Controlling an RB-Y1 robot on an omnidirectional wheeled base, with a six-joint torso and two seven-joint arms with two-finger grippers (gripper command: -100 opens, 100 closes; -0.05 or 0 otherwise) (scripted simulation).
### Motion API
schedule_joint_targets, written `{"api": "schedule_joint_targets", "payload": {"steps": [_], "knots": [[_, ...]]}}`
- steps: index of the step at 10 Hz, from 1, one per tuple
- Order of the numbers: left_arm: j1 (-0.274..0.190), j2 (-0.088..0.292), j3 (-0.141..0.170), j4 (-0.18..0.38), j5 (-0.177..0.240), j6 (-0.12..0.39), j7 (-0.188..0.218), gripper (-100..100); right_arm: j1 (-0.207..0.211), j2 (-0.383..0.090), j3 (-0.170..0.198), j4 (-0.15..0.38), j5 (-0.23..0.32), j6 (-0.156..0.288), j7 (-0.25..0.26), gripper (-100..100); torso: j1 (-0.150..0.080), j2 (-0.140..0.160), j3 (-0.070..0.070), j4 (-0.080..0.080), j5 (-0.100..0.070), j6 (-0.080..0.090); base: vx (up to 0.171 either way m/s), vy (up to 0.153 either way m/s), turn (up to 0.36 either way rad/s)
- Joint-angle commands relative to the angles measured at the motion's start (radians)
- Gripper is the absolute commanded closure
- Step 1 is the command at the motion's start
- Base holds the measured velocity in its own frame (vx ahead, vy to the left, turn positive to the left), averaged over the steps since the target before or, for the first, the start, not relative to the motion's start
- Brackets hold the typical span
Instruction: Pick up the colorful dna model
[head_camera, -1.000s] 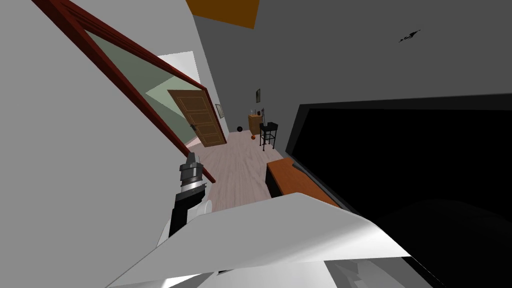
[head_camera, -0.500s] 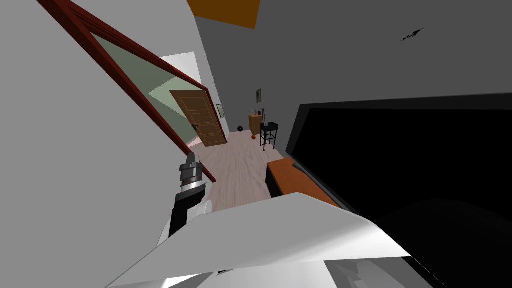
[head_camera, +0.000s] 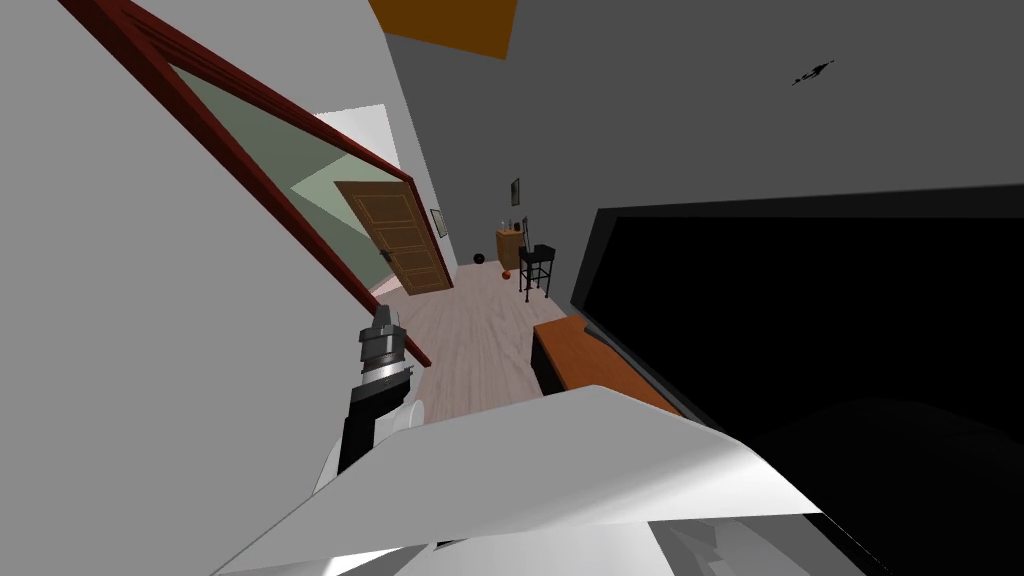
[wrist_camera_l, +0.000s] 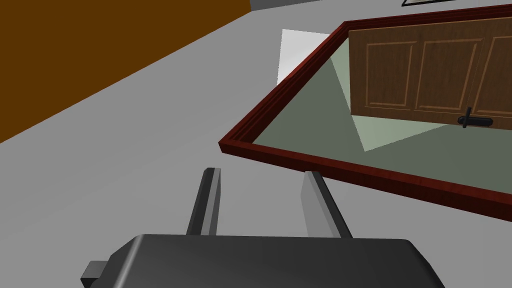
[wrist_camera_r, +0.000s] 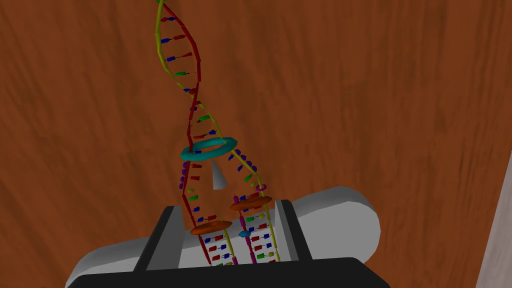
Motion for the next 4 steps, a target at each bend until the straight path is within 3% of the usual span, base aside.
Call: {"api": "schedule_joint_targets", "payload": {"steps": [1,3,4], "knots": [[0.000,0.000,0.000,0.000,0.000,0.000,0.000,0,0.010,-0.034,-0.001,-0.014,-0.004,-0.024,-0.003,100,0.000,0.000,0.000,0.000,0.000,0.000,0.017,0.057,-0.048],[0.000,0.000,0.000,0.000,0.000,0.000,0.000,0,0.006,-0.027,-0.002,-0.005,-0.004,-0.026,0.002,100,0.002,0.001,0.000,0.000,0.000,0.000,0.001,0.033,-0.008],[0.000,0.000,0.000,0.000,0.000,0.000,0.000,0,0.009,-0.030,-0.002,-0.011,-0.004,-0.023,-0.002,0,0.000,0.001,0.001,0.000,-0.001,0.000,0.000,0.000,0.000]]}}
